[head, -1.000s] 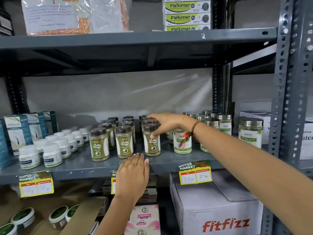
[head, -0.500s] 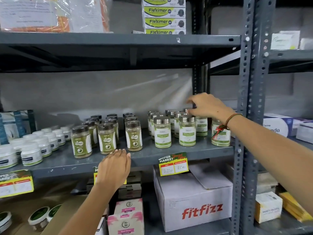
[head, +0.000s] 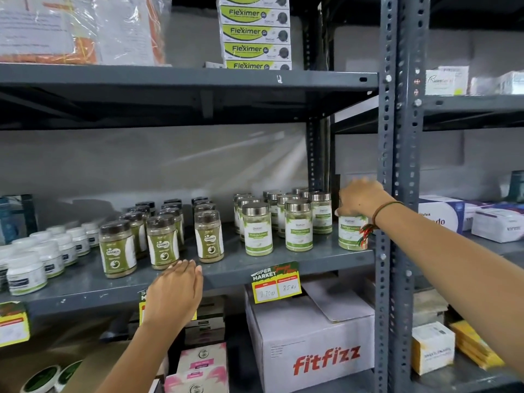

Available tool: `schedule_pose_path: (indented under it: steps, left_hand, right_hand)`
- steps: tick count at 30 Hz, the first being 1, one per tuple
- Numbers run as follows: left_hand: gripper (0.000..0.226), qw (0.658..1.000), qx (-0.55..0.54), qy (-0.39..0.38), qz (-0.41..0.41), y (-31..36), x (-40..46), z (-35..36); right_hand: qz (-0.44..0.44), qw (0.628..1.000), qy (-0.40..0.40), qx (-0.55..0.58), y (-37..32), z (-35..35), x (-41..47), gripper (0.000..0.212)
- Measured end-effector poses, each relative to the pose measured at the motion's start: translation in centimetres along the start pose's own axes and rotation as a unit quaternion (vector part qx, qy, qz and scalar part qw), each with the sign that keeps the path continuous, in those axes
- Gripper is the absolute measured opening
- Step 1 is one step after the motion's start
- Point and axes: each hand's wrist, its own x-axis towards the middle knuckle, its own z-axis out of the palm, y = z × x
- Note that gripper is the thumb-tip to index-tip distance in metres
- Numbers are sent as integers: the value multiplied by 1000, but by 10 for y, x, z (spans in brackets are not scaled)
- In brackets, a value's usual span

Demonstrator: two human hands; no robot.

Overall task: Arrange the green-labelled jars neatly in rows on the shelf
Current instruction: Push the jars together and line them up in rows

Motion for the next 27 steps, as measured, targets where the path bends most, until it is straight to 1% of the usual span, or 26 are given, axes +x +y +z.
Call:
schedule_pose_path:
  steps: [4,10,16,27]
  left_hand:
    - [40,1000,-4,3,2,0,0,-1]
    - [41,1000,-5,4,-2,0,-1,0]
    - [43,1000,-10,3,-3,2,-1,0]
    - [48,1000,-17,-5,-7,2,0,-1]
  right_hand:
    - [-21,999,3,28,1,0,3,51]
    - [-71,991,7,116,1,8,13,60]
    - [-115,979,-6,170,4,15,23,63]
    - [-154,961,-33,226,12,24,33,61]
